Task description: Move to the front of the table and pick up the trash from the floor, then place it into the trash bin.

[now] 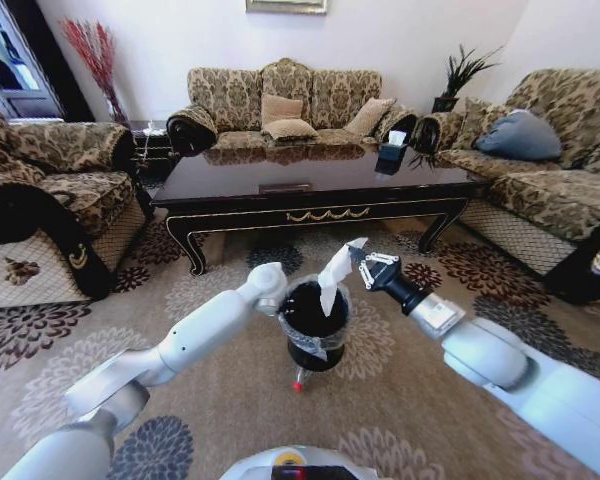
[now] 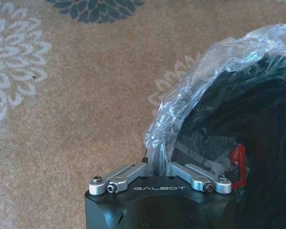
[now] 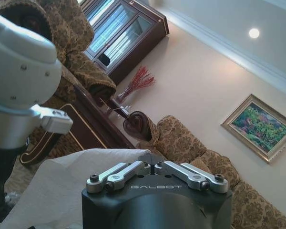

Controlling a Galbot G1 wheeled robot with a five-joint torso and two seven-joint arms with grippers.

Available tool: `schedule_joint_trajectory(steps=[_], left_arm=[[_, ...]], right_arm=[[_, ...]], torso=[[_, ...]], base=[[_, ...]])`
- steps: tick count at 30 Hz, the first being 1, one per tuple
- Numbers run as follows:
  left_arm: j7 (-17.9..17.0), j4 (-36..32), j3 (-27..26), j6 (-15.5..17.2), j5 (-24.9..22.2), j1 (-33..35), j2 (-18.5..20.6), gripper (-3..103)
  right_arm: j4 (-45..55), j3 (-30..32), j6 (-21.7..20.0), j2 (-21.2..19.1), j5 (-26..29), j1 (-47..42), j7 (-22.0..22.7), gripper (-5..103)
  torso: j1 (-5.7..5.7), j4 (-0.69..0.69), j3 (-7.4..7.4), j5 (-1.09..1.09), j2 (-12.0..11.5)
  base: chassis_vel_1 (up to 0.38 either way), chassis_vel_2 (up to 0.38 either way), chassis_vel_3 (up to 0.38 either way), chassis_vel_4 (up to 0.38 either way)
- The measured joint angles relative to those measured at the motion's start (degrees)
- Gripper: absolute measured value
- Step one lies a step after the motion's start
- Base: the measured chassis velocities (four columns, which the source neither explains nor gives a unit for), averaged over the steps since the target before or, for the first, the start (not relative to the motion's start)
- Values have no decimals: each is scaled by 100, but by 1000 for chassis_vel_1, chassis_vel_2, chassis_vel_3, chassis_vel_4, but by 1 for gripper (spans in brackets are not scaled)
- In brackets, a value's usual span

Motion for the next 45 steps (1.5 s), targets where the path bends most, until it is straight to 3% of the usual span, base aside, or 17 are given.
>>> schedule_joint_trajectory(steps=[14,16,18,26,28,32,34,38,40,42,45], left_arm=[[0,-121,-15,0,-17,48,66,0],[4,-121,-27,3,-17,49,81,0],[4,-121,-31,4,-15,49,84,0],[16,2,-97,9,46,108,28,0],[16,8,-110,10,55,120,30,0],[18,-86,-155,7,60,157,78,0],[20,-105,-163,5,60,165,90,0],[23,-126,-306,8,65,270,235,0],[23,-136,-349,11,65,302,281,0],[27,-182,-501,35,66,417,436,0],[39,-188,-667,73,65,520,555,0]], right_arm=[[-726,-239,454,548,-980,-663,-225,-3],[-775,-213,593,561,-1195,-800,-277,7],[-798,-187,668,567,-1284,-844,-299,7],[-416,32,808,499,-1549,-1179,-442,44],[-403,61,852,489,-1642,-1215,-475,44],[-565,92,1030,482,-1998,-1241,-523,66],[-608,91,1041,485,-2029,-1219,-524,66],[-690,78,1015,542,-1893,-1106,-481,87],[-690,81,996,556,-1845,-1108,-460,87],[-709,99,926,626,-1639,-1162,-355,97],[-773,97,889,726,-1465,-1184,-251,99]], torso=[[0,-1,0,-1,0],[0,-1,0,-1,0],[0,0,0,-1,0],[0,0,0,-2,0],[0,0,0,-2,0],[0,0,0,-1,0],[0,0,0,-1,0],[0,0,0,-2,0],[0,1,0,-2,0],[0,1,0,-2,0],[0,-1,0,-2,0]], base=[[0,0,0,0],[0,0,0,0],[0,0,0,0],[0,0,0,0],[0,0,0,0],[0,0,0,0],[0,0,0,0],[0,0,0,0],[0,0,0,0],[0,0,0,0],[0,0,0,0]])
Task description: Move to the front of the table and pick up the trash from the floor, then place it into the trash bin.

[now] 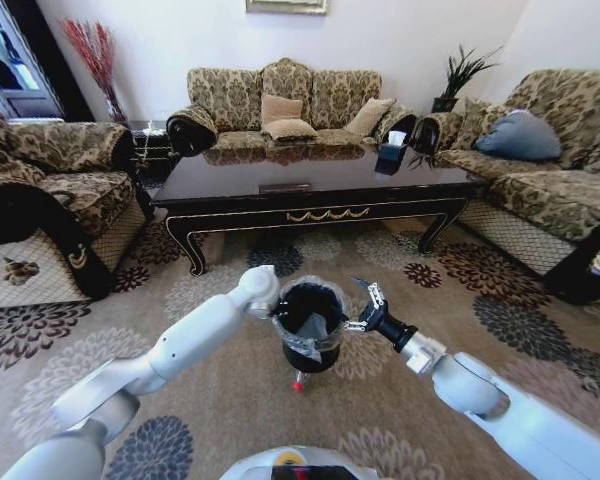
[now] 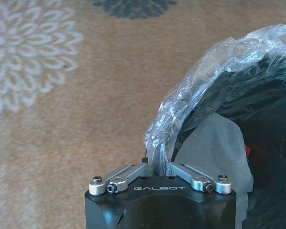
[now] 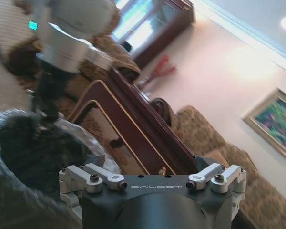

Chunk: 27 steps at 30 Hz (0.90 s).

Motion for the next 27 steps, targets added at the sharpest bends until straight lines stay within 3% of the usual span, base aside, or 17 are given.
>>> schedule_joint_trajectory(steps=[9,11,12,16,20,27], left_arm=[[274,-124,-893,135,162,694,691,0],[553,-383,-1732,137,354,1479,1128,0],[616,-441,-1866,137,373,1633,1229,0],[886,-514,-2287,140,674,2082,1386,0],[1057,-529,-2460,139,787,2322,1406,0],[1105,-848,-2848,137,830,2692,1485,0]], right_arm=[[-672,-252,-247,385,912,280,338,100],[-1251,-531,-214,577,1430,571,376,100],[-1325,-587,-245,606,1535,610,376,100],[-1554,-724,-416,744,1800,692,370,100],[-1730,-780,-620,897,2142,713,398,100],[-2076,-1216,-909,1043,2516,1268,464,100]], torso=[[0,1,0,0,0],[0,4,0,-1,0],[0,2,0,-1,0],[0,5,0,1,0],[0,-1,0,-2,0],[0,-1,0,0,0]], base=[[0,0,0,0],[0,0,0,0],[0,0,0,0],[0,0,0,0],[0,0,0,0],[0,0,0,0]])
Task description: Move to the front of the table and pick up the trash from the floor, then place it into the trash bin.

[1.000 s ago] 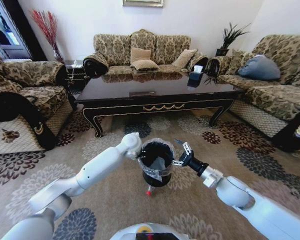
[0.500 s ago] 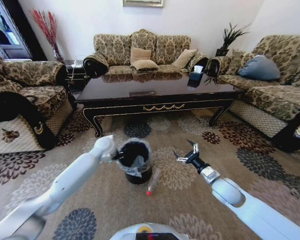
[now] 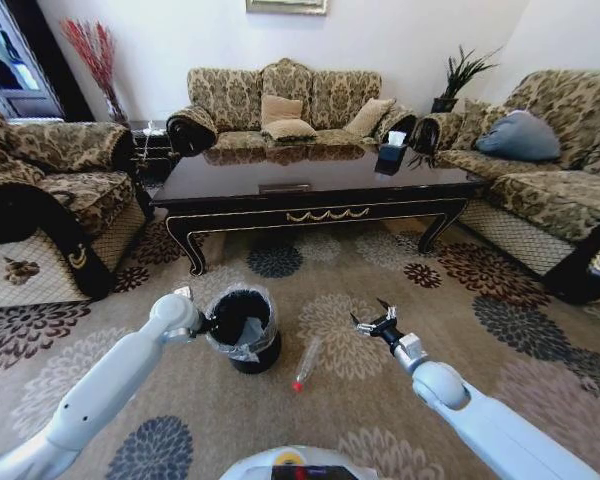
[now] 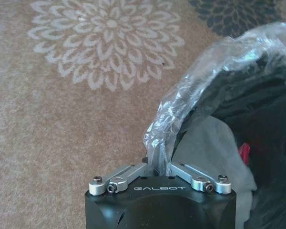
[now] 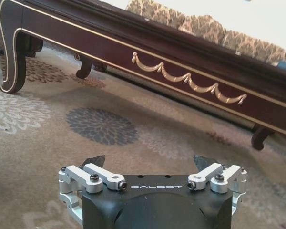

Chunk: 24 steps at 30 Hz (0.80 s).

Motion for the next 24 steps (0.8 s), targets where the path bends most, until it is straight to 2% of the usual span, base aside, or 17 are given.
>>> schedule_joint_trajectory(steps=[1,4,5,9,10,13,14,18,19,24], left_arm=[[0,0,0,0,0,0,0,0],[-9,-199,-387,1,-62,346,190,0],[-9,-199,-387,1,-62,346,190,0],[-32,-294,-818,1,-268,501,431,0],[-32,-294,-818,1,-268,501,431,0],[-51,-310,-1218,0,-478,623,627,0],[-51,-310,-1218,0,-478,623,627,0],[-40,-236,-1687,-3,-533,993,660,0],[-40,-236,-1687,-3,-533,993,660,0],[5,-257,-2098,-3,-537,1406,630,0]], right_arm=[[0,0,0,0,0,0,0,100],[-132,-524,-476,127,420,583,205,100],[-132,-524,-476,127,420,583,205,100],[-457,-1141,-1037,304,1004,1274,472,100],[-457,-1141,-1037,304,1004,1274,472,100],[-842,-1772,-1642,584,1767,1968,754,100],[-842,-1772,-1642,584,1767,1968,754,100],[-1522,-2407,-2287,1066,2672,2848,1354,100],[-1522,-2407,-2287,1066,2672,2848,1354,100],[-2327,-2898,-2902,1757,3323,3524,1963,100]], torso=[[0,0,0,0,0],[0,4,0,-1,0],[0,4,0,-1,0],[0,3,0,0,0],[0,3,0,0,0],[0,1,1,1,0],[0,1,1,1,0],[0,3,1,-2,0],[0,3,1,-2,0],[0,3,1,-3,0]], base=[[0,0,0,0],[0,0,0,0],[0,0,0,0],[0,0,0,0],[0,0,0,0],[0,0,0,0],[0,0,0,0],[0,0,0,0],[0,0,0,0],[0,0,0,0]])
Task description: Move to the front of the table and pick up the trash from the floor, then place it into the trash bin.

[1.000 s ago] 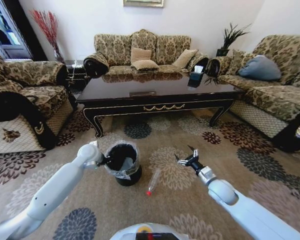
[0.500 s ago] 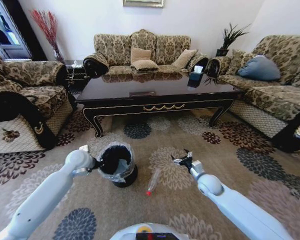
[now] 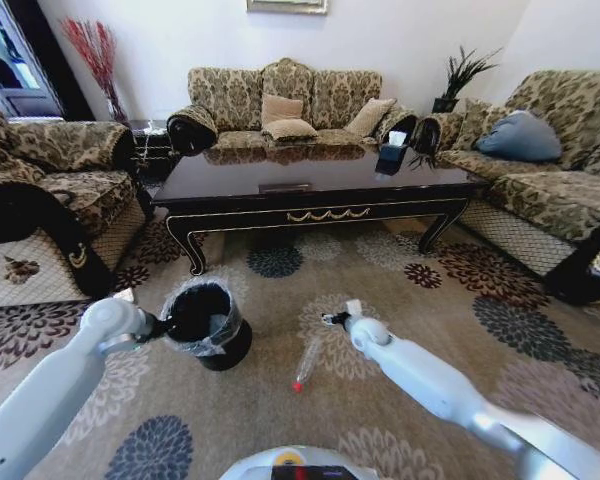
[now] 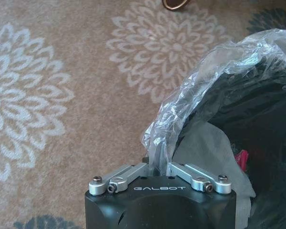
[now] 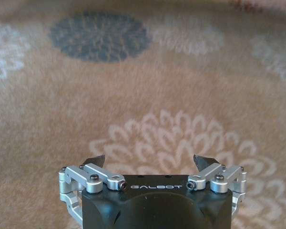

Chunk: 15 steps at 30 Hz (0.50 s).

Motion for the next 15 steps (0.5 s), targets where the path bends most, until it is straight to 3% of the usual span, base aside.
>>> schedule_joint_trajectory(steps=[2,6,7,10,11,13,15], left_arm=[[0,-1,-59,0,-17,25,1,0],[9,4,-192,-3,-127,30,77,0],[9,4,-192,-3,-127,30,77,0],[8,30,-176,-4,-162,-34,125,0],[8,30,-176,-4,-162,-34,125,0],[8,66,-103,-6,-162,-97,112,0],[8,75,-80,-6,-161,-113,101,0]], right_arm=[[-140,-53,-82,148,51,66,97,100],[-786,-122,-389,956,142,208,526,100],[-786,-122,-389,956,142,208,526,100],[-1106,-32,-674,1450,319,197,1266,100],[-1106,-32,-674,1450,319,197,1266,100],[-1246,48,-859,1645,520,187,1862,100],[-1289,72,-896,1690,569,187,2005,100]], torso=[[0,0,0,1,0],[0,0,0,3,0],[0,0,0,3,0],[0,1,0,2,0],[0,1,0,2,0],[0,-2,-1,2,0],[0,-2,-1,2,0]], base=[[0,0,0,0],[0,0,0,0],[0,0,0,0],[0,0,0,0],[0,0,0,0],[0,0,0,0],[0,0,0,0]])
